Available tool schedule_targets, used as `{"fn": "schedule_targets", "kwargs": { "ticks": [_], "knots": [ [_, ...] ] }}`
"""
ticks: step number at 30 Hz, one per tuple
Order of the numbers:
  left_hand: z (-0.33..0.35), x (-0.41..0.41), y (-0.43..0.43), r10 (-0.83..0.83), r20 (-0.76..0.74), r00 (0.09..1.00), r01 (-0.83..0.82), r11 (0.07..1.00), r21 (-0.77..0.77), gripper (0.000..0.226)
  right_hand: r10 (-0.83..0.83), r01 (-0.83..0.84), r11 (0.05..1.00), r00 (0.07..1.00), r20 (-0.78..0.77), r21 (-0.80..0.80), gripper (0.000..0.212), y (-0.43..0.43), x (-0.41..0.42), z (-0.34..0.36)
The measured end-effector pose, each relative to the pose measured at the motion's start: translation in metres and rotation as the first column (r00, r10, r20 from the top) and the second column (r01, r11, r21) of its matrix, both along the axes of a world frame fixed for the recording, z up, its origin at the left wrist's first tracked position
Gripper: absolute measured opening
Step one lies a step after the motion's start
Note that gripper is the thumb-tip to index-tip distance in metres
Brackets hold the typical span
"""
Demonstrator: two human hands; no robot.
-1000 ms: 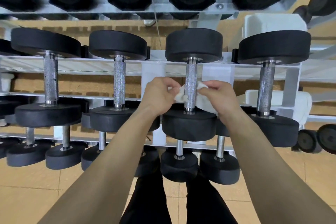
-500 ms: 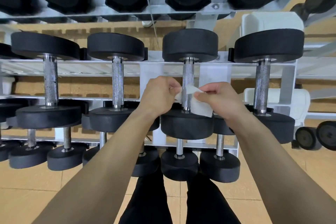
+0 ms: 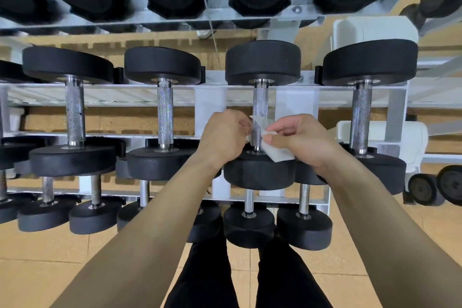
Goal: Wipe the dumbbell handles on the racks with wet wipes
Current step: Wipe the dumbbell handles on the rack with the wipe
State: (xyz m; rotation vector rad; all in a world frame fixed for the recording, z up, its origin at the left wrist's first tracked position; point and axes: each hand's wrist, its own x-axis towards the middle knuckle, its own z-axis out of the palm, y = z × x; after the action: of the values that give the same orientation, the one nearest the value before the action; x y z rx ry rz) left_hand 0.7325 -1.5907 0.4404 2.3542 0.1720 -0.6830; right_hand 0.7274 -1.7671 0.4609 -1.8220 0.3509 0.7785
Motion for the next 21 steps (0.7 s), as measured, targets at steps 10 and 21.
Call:
{"fn": "schedule_targets", "kwargs": {
  "ticks": [10, 21],
  "knots": [
    [0.064, -0.024, -0.017, 0.102, -0.031, 0.994, -0.105, 0.882, -0.459, 0.015, 0.223, -0.19, 0.972, 0.933, 0.281, -0.139, 0.053, -0.005, -0.027, 0.01],
    [0.05, -0.035, 0.004, 0.262, -0.514, 0.817, -0.576, 0.419, -0.702, 0.027, -0.126, 0.078, 0.963, 0.977, 0.174, 0.257, 0.02, -0.008, -0.02, -0.001]
  ]
}}
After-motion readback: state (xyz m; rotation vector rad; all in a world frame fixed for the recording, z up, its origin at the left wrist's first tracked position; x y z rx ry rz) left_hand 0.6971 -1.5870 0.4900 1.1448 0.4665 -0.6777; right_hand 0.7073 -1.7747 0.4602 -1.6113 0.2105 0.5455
